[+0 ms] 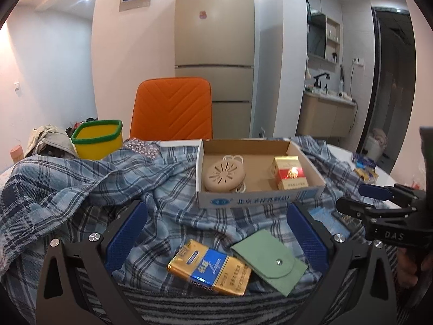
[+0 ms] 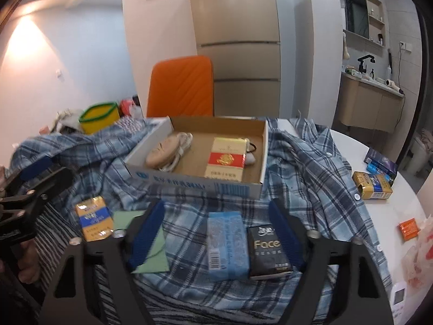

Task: Organize soft objects
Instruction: 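Grasp the blue soap bar with the right gripper while the left gripper grasps the gold-blue cigarette pack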

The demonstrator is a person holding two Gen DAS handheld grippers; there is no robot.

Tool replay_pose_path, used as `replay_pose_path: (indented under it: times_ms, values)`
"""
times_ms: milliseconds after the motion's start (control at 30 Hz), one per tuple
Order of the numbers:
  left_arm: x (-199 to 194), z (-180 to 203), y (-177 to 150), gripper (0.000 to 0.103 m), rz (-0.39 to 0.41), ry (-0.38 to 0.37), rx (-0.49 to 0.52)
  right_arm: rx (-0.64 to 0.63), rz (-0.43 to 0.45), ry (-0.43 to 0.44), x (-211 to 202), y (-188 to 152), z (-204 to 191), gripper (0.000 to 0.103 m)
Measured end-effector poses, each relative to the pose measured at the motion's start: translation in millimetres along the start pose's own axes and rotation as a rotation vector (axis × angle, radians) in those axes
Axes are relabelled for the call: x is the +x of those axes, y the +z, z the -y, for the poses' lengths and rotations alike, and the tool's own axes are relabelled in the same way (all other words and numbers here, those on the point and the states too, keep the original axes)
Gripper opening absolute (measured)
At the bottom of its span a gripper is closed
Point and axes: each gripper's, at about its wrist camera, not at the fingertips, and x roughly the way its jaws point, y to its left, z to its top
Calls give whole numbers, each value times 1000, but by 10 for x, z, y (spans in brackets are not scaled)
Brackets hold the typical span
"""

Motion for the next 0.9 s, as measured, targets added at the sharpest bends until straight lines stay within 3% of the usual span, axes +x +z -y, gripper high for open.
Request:
replay_pose_path:
  times_ms: [167,400,700,900]
  values:
    - [80,-46,-95,102,-70,4,1,23,-100,32,186,-74,62,60]
    - [203,-154,-192,102,-156,15,-46,8,-152,31,343,-142,38,59]
    - [298,-156,-243,102,-207,-9,-55,15,-232,25,532,-208,54,56]
    - [295,-126,-240,102,-206,-11,-39,6,-235,14,554,-219,41,56]
